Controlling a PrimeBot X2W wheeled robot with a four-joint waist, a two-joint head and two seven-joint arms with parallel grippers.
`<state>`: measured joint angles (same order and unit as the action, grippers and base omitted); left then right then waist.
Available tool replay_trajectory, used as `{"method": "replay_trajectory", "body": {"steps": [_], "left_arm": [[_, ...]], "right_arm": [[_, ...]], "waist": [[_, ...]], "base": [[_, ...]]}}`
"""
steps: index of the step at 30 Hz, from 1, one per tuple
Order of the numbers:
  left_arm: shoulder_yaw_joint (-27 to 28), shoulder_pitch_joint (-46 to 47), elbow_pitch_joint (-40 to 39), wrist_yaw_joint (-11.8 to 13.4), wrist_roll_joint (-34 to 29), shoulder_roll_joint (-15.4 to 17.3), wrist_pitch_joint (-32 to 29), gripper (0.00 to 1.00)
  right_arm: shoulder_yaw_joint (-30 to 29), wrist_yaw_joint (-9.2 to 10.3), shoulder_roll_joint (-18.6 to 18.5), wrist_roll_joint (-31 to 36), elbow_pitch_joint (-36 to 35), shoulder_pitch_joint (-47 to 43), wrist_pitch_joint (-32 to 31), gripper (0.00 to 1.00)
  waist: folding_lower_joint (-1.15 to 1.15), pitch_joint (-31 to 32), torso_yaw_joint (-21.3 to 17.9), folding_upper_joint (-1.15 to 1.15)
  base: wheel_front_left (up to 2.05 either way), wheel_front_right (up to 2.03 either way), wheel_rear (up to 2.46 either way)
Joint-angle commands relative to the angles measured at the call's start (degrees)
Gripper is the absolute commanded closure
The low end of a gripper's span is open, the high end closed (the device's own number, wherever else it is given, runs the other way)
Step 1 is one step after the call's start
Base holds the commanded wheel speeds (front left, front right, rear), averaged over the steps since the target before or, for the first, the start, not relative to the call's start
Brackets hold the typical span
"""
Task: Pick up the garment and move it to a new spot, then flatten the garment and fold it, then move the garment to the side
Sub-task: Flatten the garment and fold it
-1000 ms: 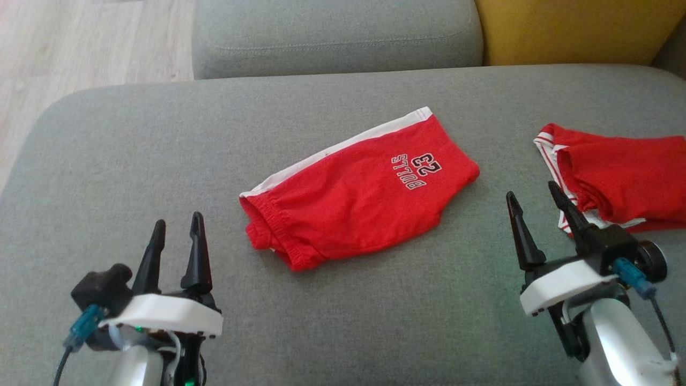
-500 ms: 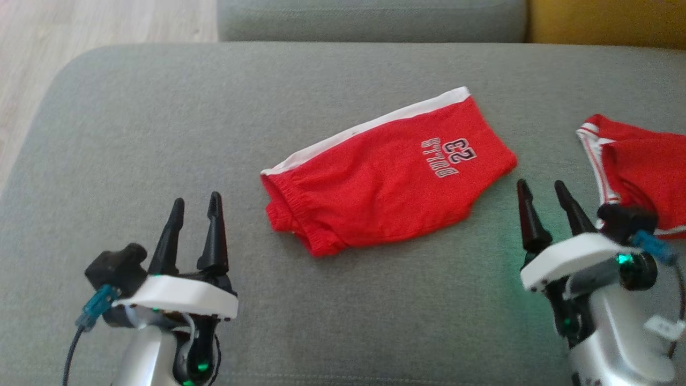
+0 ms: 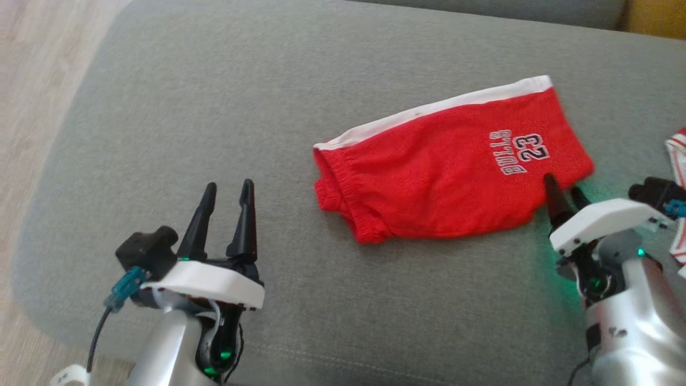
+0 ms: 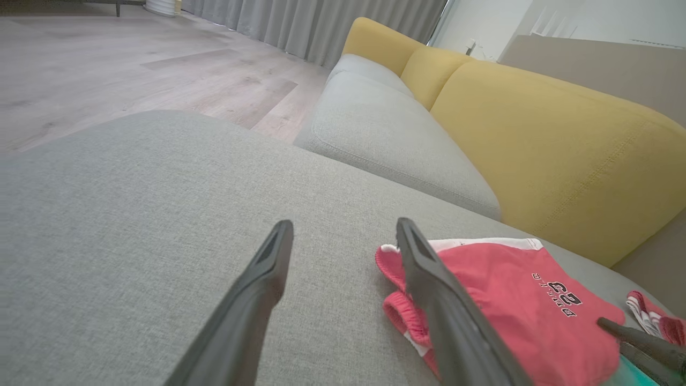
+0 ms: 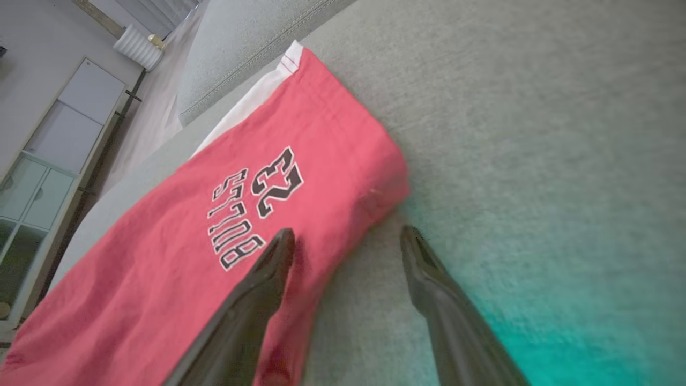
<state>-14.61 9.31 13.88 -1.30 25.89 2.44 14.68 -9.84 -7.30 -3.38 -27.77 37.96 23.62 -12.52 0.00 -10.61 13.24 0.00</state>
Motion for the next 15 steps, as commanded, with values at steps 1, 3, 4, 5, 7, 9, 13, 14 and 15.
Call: {"method": "replay_trajectory", "body": {"steps": [1,3,4,5,7,9,13,14,15], "left_arm": [[0.80,2.86,-1.73,0.67,0.70,0.44,0.31,0.00],[0.48,2.96,-1.85,0.84,0.88,0.44,0.31,0.00],[0.19,3.03,-1.95,0.96,1.04,0.44,0.31,0.00],[-0.08,3.09,-2.04,1.03,1.17,0.44,0.31,0.00],[-0.55,3.22,-2.20,1.16,1.32,0.44,0.31,0.00],[-0.84,3.30,-2.37,1.30,1.40,0.44,0.31,0.00],[-1.15,3.48,-2.66,1.51,1.57,0.44,0.31,0.00],[-1.20,3.50,-2.71,1.54,1.61,0.44,0.31,0.00],[-1.24,3.52,-2.77,1.58,1.64,0.44,0.31,0.00]], "right_arm": [[0.13,-0.19,0.48,-0.59,0.19,3.42,-0.87,0.00],[-0.46,-0.19,0.48,-0.82,1.17,4.06,-1.18,0.00],[-1.03,-0.19,0.48,-0.89,2.18,4.70,-1.47,0.00],[-1.49,-0.19,0.48,-0.68,3.16,5.32,-1.72,0.00],[-2.51,-0.19,0.49,-0.04,5.09,6.57,-2.20,0.00],[-3.32,-0.19,0.49,0.64,6.96,7.86,-2.82,0.00],[-4.92,-0.19,0.49,2.74,10.09,10.49,-2.99,0.00],[-5.24,-0.19,0.49,3.16,10.79,11.08,-2.98,0.00],[-5.50,-0.19,0.49,3.55,11.47,11.61,-2.92,0.00]], "waist": [[0.00,-0.98,1.94,0.00],[0.00,-1.11,2.39,0.00],[0.00,-1.22,2.80,0.00],[0.00,-1.35,3.18,0.00],[0.00,-1.62,3.89,0.00],[0.00,-1.86,4.44,0.00],[0.00,-2.34,5.24,0.00],[0.00,-2.44,5.37,0.00],[0.00,-2.52,5.46,0.00]], "base": [[0.00,0.00,0.00],[0.00,0.00,0.00],[0.00,0.00,0.00],[0.00,0.00,0.00],[0.00,0.00,0.00],[0.00,0.00,0.00],[0.00,0.00,0.00],[0.00,0.00,0.00],[0.00,0.00,0.00]]}}
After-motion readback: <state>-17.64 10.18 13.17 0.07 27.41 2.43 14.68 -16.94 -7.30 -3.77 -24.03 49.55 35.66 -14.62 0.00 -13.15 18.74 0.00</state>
